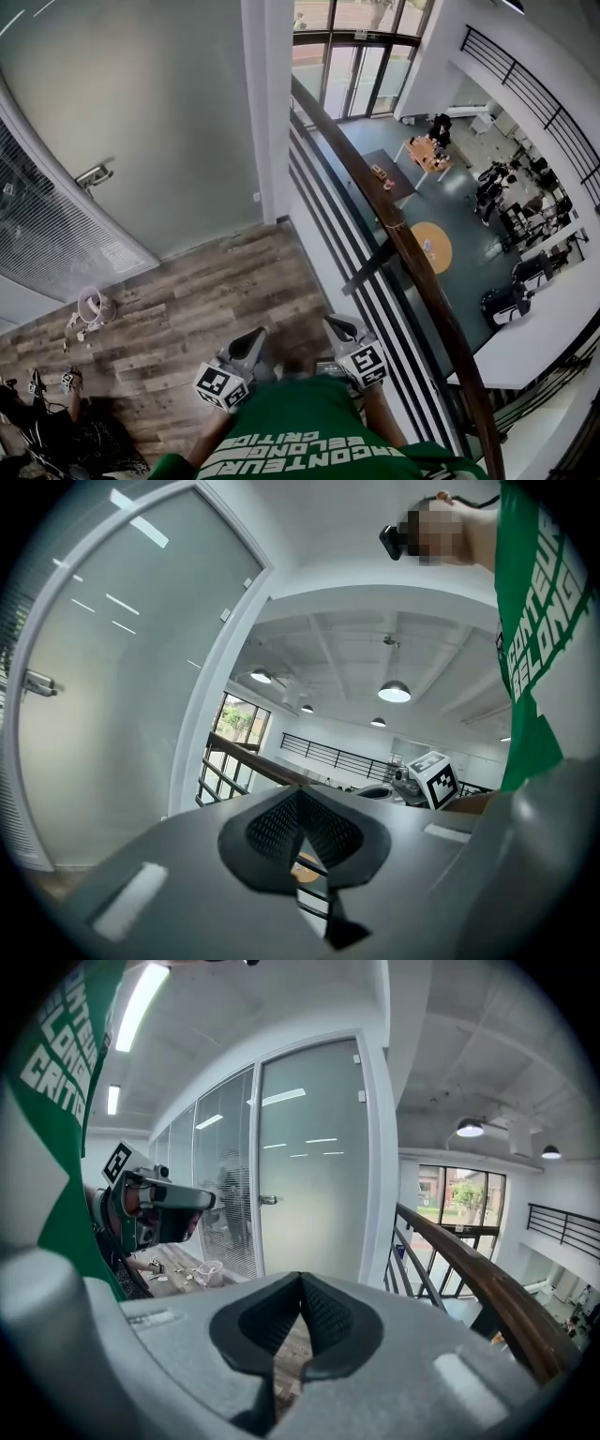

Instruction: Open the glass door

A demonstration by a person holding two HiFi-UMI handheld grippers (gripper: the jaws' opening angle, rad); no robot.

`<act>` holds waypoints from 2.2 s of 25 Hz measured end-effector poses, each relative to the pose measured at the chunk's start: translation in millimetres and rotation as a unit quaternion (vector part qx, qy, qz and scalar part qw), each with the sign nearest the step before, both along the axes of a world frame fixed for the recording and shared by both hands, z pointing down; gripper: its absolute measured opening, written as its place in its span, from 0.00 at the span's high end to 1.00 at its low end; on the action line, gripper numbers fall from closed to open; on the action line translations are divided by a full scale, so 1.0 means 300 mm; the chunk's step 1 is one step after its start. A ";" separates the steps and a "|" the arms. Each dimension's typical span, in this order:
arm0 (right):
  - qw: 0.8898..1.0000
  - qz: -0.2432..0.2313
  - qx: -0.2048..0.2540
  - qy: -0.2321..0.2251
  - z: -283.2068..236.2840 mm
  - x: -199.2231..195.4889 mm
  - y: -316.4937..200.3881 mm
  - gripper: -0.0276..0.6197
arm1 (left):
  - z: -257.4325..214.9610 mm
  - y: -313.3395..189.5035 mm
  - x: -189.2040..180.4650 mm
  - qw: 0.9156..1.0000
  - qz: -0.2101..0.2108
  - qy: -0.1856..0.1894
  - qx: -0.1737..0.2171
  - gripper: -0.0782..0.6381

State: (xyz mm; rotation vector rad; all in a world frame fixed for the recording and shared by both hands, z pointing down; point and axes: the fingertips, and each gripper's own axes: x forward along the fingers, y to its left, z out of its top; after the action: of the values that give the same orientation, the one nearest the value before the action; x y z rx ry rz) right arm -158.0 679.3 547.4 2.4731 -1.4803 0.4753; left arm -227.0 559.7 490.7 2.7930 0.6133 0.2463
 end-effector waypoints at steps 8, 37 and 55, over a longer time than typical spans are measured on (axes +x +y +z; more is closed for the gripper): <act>1.000 -0.003 -0.013 0.000 -0.004 0.114 -0.066 0.97 | 0.006 -0.046 0.163 1.000 0.011 -0.002 -0.011 0.87; 0.999 -0.023 -0.028 0.018 -0.088 0.562 -0.553 0.97 | -0.015 -0.532 0.636 1.000 -0.007 -0.004 -0.029 0.87; 0.987 -0.149 -0.054 0.020 -0.081 0.726 -0.831 0.97 | -0.006 -0.732 0.788 0.996 -0.078 -0.026 -0.023 0.87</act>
State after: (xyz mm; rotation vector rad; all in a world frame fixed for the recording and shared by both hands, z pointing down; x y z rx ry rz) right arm 59.8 430.1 523.1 2.1187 -1.7192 0.4323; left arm 9.4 340.3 488.8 2.7624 0.3816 0.2684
